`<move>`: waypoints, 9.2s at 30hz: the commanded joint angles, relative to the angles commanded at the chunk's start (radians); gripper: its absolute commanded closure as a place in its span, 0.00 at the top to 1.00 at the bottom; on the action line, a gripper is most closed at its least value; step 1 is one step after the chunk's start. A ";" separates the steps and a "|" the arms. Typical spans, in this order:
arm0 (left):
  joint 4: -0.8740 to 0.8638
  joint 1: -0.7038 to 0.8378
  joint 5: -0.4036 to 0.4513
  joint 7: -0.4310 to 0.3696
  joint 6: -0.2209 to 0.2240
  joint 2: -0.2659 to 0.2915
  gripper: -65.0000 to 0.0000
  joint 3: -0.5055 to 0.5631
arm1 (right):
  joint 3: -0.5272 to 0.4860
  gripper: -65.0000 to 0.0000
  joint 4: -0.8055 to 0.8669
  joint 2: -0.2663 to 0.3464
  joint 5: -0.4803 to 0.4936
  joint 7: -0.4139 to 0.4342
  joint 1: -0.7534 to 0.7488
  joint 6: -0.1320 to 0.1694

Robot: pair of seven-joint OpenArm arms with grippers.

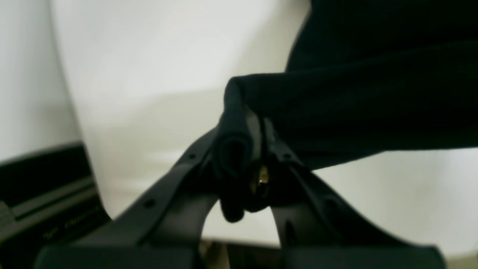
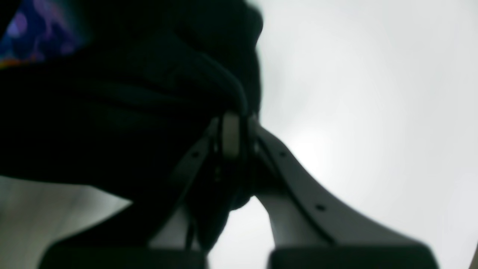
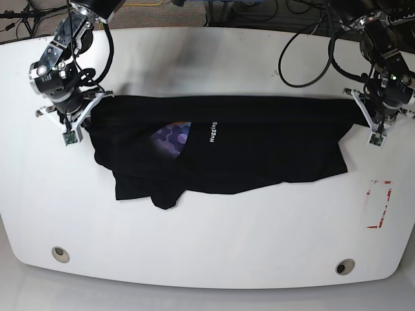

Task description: Fold the T-shirt properly

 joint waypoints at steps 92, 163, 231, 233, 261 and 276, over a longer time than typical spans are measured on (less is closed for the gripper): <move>-0.014 0.101 -0.011 0.043 0.000 -0.141 0.67 -0.031 | -0.006 0.00 -0.061 0.009 -0.008 0.034 -0.175 -0.003; -0.482 -0.169 -0.772 0.091 0.000 -0.278 0.66 -0.290 | -0.002 0.54 0.014 -0.009 0.002 0.032 -0.130 0.000; -0.373 -0.144 -0.451 -0.176 0.000 -0.048 0.90 -0.150 | -0.123 0.54 -0.821 0.063 0.000 0.313 0.396 -0.006; -0.379 -0.144 -0.451 -0.175 0.000 -0.037 0.93 -0.150 | -0.123 0.54 -0.821 0.063 0.000 0.313 0.396 -0.006; -0.615 -0.172 -0.448 -0.229 0.000 0.026 0.89 -0.130 | -0.124 0.54 -0.819 0.064 0.000 0.313 0.394 -0.002; -0.597 -0.173 -0.450 -0.227 0.054 0.023 0.00 -0.084 | -0.124 0.01 -0.819 0.064 0.000 0.313 0.397 -0.002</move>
